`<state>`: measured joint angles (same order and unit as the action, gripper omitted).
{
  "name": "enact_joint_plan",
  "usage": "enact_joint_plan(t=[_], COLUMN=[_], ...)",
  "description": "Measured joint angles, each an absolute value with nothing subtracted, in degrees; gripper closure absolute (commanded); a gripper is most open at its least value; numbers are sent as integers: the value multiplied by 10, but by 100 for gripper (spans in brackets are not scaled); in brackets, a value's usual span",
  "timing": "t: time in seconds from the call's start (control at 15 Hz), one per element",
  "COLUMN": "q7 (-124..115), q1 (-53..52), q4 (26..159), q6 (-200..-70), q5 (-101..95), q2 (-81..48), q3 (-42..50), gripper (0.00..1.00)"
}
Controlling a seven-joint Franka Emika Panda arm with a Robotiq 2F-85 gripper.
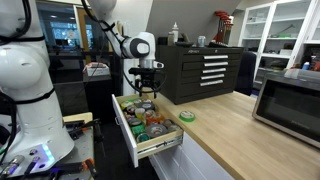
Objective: Take the black tape from the drawer and put it on the counter top
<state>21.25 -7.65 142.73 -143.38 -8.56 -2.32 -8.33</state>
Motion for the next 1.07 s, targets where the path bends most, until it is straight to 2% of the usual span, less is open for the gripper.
enact_joint_plan(t=[0.53,1.07], q7=[104,33], q1=[-107,-165], q4=[1417,1356], q6=[-1555,-1590], q5=[-118,-169], q2=[-109,-214], q3=[-98,-94], gripper=[0,0])
